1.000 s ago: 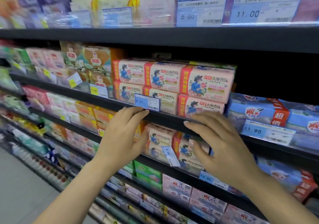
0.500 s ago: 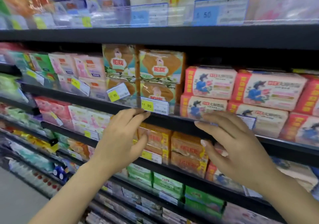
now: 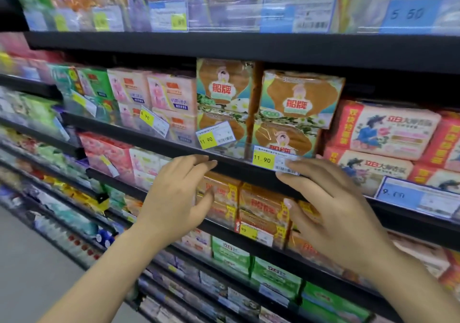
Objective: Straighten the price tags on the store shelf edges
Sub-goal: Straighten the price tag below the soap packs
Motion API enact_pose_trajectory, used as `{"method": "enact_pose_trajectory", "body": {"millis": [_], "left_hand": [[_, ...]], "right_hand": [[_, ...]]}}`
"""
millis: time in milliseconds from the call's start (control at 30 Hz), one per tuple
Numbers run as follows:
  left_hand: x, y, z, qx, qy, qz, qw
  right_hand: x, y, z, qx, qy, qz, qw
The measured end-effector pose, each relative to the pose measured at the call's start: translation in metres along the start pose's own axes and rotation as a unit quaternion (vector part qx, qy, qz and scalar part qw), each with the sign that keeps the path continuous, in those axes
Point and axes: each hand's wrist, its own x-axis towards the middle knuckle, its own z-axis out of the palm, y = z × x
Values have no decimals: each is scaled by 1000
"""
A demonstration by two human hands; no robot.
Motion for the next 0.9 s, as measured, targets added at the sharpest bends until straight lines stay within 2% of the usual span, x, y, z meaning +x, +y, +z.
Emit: {"method": "enact_pose_trajectory", "body": {"millis": [300,533,900], "left_hand": [[4,-25,-2,19,8,-20,1000],[22,-64,9,8,23,28,999],[44,-117,23,-56,82,119,988]], "right_hand": [[24,-5,25,-2,-5,-14,1000],[46,-21,50,-46,8,2,999],[64,-53,94,-127,60,102,985]]}}
